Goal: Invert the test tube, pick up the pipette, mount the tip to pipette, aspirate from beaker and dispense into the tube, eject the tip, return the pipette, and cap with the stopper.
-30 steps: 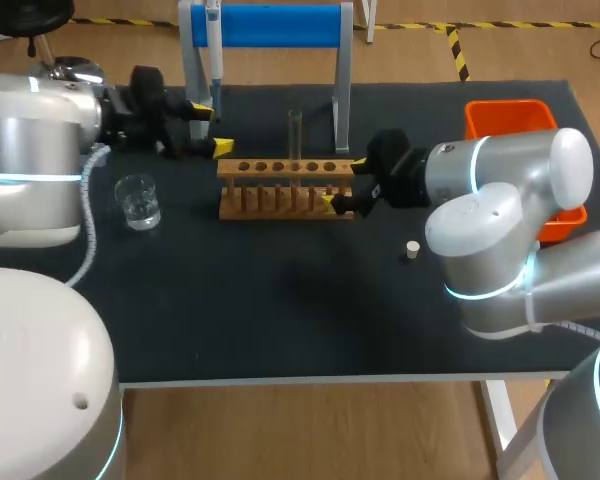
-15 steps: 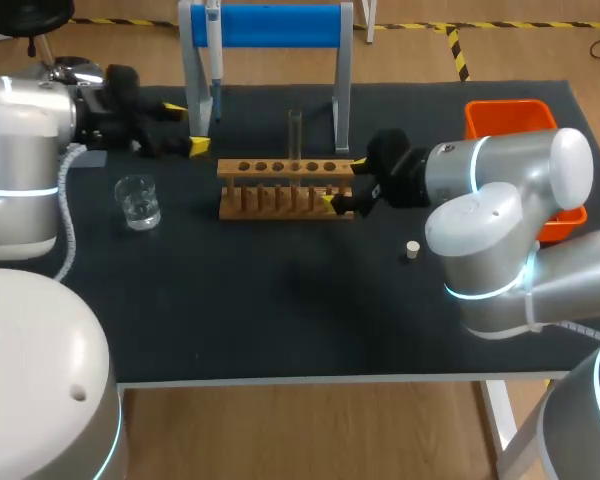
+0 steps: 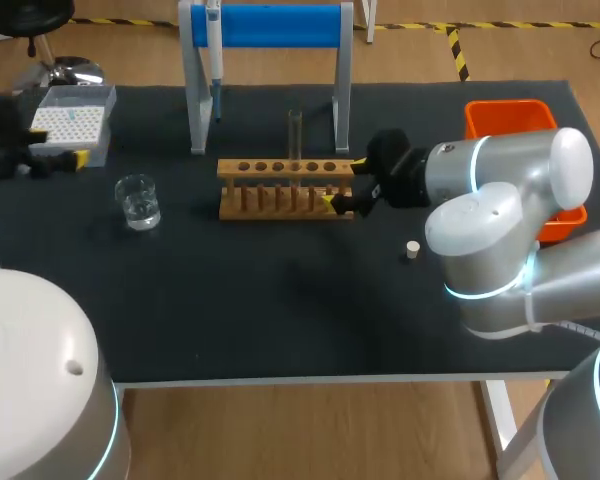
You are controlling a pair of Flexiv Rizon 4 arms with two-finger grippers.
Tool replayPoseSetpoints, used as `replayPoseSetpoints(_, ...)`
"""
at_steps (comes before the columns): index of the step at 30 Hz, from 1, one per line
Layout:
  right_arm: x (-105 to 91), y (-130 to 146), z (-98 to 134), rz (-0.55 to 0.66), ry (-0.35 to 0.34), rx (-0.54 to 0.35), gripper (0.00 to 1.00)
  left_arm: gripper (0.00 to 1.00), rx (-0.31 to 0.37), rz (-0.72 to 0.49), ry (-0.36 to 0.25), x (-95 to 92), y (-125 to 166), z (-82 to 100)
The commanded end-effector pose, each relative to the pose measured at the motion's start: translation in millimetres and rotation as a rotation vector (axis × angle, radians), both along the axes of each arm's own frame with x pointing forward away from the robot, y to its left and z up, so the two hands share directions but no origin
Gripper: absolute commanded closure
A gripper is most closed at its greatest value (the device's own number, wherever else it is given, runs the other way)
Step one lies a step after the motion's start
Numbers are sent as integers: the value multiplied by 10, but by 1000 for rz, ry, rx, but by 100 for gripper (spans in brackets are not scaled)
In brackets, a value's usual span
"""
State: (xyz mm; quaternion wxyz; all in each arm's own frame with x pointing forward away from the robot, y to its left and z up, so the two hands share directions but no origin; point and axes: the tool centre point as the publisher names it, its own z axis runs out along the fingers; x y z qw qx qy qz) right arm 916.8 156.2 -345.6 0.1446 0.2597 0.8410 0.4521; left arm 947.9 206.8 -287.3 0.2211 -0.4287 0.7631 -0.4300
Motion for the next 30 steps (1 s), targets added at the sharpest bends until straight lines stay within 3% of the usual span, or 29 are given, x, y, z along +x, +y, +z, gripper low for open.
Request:
replayPoseSetpoints(1, 0, -7, 7, 2, 2, -1, 0, 0, 42, 250, -33, -383, 165, 150)
replayPoseSetpoints(10, 0, -7, 7, 2, 2, -1, 0, 0, 76, 343, -53, -386, 242, 175)
replayPoseSetpoints(18, 0, -7, 7, 2, 2, -1, 0, 0, 130, 395, -30, -215, 235, 174)
replayPoseSetpoints(30, 0, -7, 7, 2, 2, -1, 0, 0, 127, 413, -2, 104, 155, 109)
